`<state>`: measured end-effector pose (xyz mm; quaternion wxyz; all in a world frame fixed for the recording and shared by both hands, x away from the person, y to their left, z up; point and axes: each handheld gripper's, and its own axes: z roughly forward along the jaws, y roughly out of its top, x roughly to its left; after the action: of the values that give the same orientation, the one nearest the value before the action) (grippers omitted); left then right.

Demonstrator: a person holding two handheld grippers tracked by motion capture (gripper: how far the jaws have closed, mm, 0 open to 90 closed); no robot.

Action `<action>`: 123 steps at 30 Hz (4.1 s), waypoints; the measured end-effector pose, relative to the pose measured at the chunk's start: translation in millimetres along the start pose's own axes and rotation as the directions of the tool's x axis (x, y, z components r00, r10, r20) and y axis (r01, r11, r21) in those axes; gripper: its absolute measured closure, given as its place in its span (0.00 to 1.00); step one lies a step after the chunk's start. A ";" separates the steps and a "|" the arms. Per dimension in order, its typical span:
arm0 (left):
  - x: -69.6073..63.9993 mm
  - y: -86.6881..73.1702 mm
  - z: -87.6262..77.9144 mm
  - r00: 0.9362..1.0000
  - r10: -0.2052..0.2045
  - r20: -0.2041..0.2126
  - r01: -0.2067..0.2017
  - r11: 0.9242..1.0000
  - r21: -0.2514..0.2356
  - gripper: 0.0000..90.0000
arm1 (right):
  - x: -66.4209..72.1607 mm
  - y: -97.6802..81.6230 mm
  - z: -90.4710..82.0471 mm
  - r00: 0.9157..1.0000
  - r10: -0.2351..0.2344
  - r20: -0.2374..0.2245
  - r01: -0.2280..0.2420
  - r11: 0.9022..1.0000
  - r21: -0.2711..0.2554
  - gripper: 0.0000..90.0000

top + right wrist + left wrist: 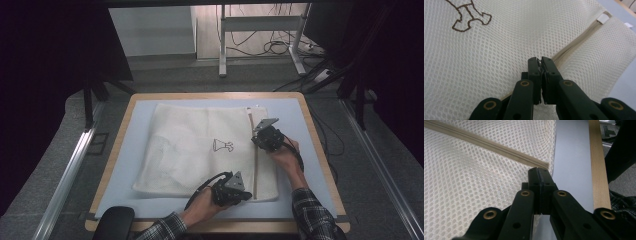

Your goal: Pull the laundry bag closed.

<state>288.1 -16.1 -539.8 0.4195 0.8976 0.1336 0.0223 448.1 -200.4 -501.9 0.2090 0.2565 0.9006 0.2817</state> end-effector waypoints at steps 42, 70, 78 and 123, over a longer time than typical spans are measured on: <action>-2.0 0.0 0.4 1.000 0.010 -0.012 -0.010 1.000 -0.004 1.00 | -36.4 18.4 31.3 0.999 0.035 0.028 -0.035 0.999 -0.009 0.96; -4.4 -0.1 0.2 0.999 0.030 -0.028 -0.030 1.000 0.000 1.00 | -61.8 29.8 52.3 0.996 0.077 0.052 -0.076 0.997 -0.027 0.94; -4.2 0.0 0.2 0.999 0.026 -0.026 -0.026 1.000 0.000 1.00 | -68.4 34.0 58.7 0.996 0.069 0.060 -0.068 0.997 -0.022 0.95; -4.5 -0.1 0.2 0.999 0.029 -0.027 -0.029 1.000 0.000 1.00 | -90.0 55.5 85.1 0.984 0.128 0.126 -0.131 0.991 0.012 0.95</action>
<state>283.8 -17.4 -539.6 0.4175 0.8989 0.1265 0.0407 581.8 -179.1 -511.1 0.2437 0.3338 0.8700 0.2690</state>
